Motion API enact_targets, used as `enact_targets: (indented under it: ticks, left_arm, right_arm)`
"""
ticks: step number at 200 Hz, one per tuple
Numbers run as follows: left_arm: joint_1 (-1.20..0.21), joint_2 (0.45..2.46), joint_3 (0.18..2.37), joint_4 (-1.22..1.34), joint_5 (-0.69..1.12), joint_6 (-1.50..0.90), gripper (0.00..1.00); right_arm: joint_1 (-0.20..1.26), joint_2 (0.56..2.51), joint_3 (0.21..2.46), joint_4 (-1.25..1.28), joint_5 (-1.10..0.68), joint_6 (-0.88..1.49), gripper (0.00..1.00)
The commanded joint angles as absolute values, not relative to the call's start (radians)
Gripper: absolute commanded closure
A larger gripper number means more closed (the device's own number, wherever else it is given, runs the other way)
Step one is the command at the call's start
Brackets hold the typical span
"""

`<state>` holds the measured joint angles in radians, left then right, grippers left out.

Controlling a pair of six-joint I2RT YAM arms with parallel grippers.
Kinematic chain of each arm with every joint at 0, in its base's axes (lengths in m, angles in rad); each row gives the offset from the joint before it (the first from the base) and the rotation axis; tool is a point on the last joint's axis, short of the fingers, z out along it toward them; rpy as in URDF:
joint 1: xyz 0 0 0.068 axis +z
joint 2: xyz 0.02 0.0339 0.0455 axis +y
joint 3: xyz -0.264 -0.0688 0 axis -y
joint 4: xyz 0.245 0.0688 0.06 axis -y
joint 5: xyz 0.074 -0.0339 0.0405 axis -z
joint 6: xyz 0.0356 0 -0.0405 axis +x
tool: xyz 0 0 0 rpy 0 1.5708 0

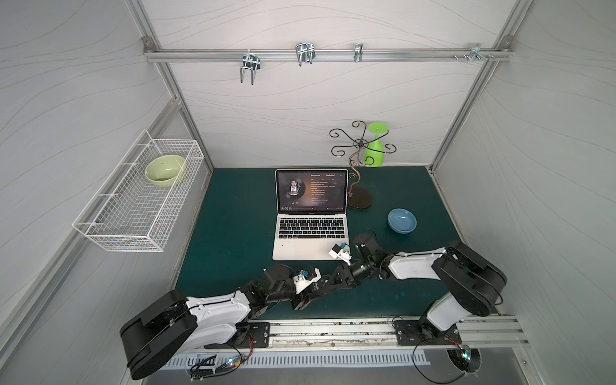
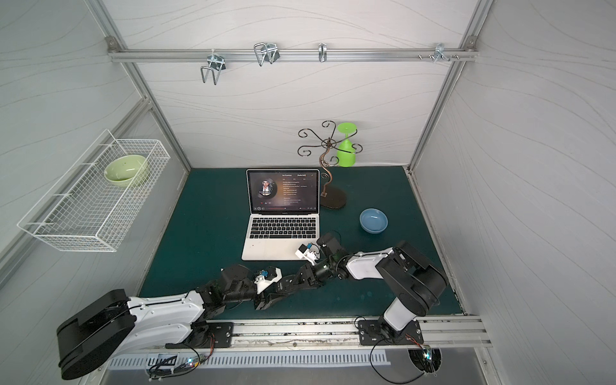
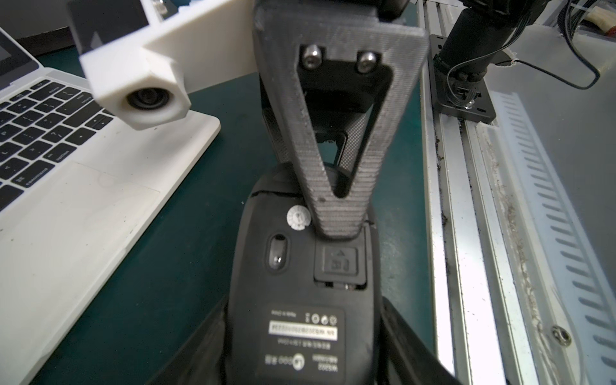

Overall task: Remove the wireless mouse receiver from the laptop
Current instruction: Close the lid on the mouse.

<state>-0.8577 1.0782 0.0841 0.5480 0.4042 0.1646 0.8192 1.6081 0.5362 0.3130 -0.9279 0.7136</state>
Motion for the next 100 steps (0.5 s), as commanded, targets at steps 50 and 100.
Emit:
enact_targets:
  ticks: [50,100]
  left_arm:
    - [-0.864,1.004,0.133,0.766,0.432,0.133,1.00]
    - [-0.864,0.997,0.145,0.755,0.443,0.126,1.00]
  right_arm:
    - [0.881,1.657,0.564,0.344,-0.847,0.692,0.56]
    - [0.903,1.664,0.593,0.340,-0.842,0.692,0.54]
